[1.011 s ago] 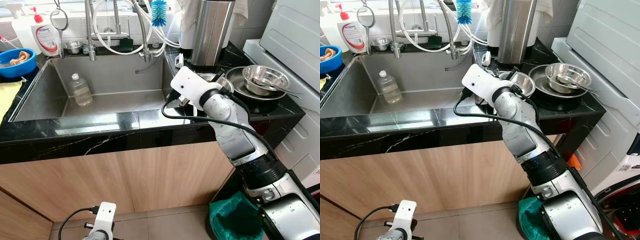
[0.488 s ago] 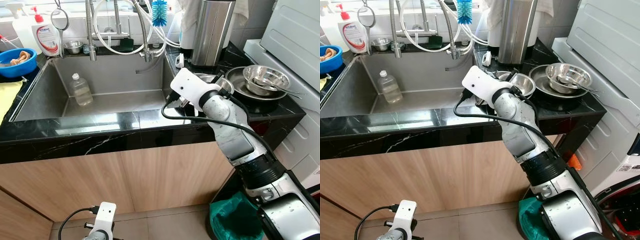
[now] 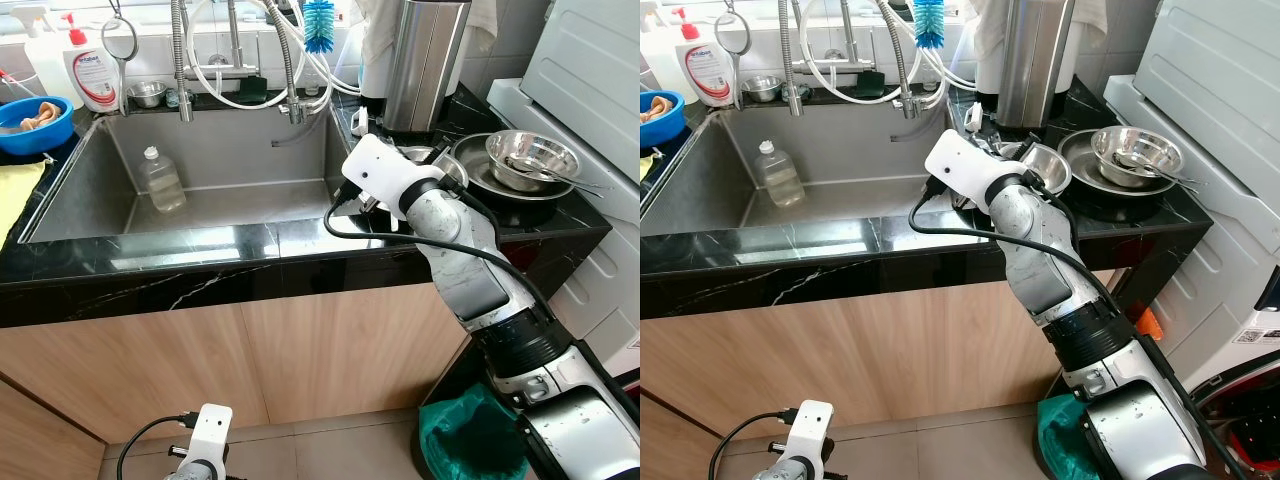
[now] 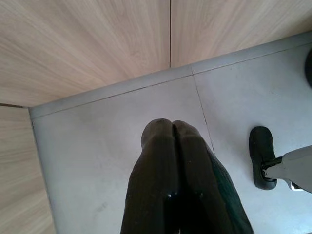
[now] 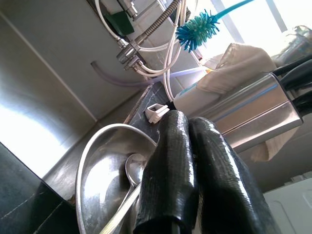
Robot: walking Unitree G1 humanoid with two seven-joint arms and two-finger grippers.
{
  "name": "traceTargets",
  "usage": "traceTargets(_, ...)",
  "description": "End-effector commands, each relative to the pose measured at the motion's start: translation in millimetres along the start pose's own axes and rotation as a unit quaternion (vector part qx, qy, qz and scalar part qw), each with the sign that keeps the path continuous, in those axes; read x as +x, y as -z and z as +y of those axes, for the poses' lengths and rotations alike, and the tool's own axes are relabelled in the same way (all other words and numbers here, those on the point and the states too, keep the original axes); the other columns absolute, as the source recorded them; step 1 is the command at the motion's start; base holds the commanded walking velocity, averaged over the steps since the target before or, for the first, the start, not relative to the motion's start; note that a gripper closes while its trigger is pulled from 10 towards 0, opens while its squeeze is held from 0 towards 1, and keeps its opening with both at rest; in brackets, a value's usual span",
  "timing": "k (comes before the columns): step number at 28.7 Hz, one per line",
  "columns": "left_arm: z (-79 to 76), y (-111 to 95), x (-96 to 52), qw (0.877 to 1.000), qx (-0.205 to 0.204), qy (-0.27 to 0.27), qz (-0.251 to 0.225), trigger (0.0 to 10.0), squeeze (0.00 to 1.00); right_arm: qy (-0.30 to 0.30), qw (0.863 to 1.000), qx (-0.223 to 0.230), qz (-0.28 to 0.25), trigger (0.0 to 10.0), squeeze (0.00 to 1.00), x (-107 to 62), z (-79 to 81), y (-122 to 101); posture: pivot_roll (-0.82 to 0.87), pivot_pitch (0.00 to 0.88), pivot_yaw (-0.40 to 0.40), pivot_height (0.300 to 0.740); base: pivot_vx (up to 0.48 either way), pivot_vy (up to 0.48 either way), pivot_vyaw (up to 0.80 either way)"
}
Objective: Kitchen organization
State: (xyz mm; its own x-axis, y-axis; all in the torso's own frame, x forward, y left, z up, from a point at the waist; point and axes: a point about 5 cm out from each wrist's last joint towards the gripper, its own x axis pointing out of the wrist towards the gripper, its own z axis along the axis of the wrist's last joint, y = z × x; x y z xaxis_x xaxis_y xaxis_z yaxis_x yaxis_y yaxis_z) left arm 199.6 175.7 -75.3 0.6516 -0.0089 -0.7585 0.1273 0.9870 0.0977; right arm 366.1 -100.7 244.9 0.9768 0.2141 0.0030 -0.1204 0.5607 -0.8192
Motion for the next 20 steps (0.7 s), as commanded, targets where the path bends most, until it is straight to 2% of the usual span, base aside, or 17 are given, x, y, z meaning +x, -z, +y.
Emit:
traceTargets(1, 0.2, 3.7, -0.7, 1.000, 0.012, 0.000, 0.008, 10.0, 0.00, 0.021, 1.000, -0.004, -0.006, 10.0, 0.00, 1.1, -9.3, -2.4, -0.19, 0.000, -0.003, 0.740, 0.000, 0.000, 0.00)
traceTargets(14, -0.1, 3.6, -0.6, 1.000, 0.013, -0.001, 0.008, 10.0, 0.00, 0.041, 0.999, -0.013, -0.001, 10.0, 0.00, 2.1, -12.2, 2.1, -0.19, 0.000, -0.005, 0.740, 0.000, 0.000, 0.00)
traceTargets(20, 0.2, 3.6, -0.6, 1.000, 0.013, -0.002, 0.008, 10.0, 0.00, 0.057, 0.998, -0.019, -0.015, 10.0, 0.00, 2.2, -15.4, -0.8, -0.19, 0.000, -0.004, 0.740, 0.000, 0.000, 0.00)
